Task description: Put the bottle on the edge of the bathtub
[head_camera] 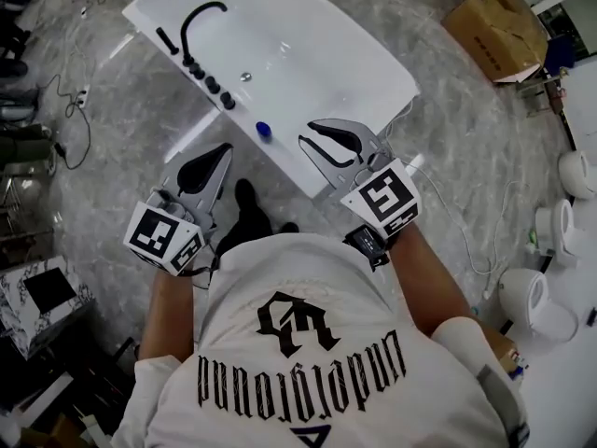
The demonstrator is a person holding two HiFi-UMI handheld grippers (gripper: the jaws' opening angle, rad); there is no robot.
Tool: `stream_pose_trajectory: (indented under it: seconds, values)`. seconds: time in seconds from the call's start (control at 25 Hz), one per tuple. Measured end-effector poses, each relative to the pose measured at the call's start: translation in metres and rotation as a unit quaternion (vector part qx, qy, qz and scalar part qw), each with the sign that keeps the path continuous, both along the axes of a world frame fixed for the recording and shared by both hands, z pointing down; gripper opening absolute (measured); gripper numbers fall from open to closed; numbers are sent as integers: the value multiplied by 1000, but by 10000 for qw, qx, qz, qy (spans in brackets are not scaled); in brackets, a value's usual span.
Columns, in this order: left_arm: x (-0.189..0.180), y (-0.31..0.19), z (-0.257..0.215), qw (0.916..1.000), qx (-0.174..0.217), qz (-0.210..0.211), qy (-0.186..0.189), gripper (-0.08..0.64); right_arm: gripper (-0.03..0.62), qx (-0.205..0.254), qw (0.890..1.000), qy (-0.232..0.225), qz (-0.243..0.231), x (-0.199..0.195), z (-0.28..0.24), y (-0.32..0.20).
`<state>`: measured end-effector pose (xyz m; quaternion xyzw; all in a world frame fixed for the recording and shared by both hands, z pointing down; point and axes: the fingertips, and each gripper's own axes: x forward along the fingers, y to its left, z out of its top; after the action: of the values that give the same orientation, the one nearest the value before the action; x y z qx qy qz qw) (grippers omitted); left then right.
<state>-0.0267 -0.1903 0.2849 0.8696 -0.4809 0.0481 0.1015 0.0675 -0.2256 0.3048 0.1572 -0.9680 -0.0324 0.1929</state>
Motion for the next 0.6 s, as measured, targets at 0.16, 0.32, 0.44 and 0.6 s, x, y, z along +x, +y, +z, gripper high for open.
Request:
stream_pose_trajectory:
  seconds: [0.16, 0.32, 0.44, 0.6]
  values:
    - [5, 13, -29, 9997, 232, -20, -25, 8, 40, 207, 9993, -284, 162, 15, -28, 5]
    - [10, 24, -34, 9996, 279, -87, -11, 8, 2, 225, 9982, -416, 366, 35, -33, 10]
    - [13, 35, -30, 9997, 227, -131, -31, 8, 2, 143, 9986, -398, 333, 43, -28, 22]
    - [16, 52, -29, 9996, 145, -253, -28, 8, 2, 29, 9990, -415, 139, 44, -28, 42]
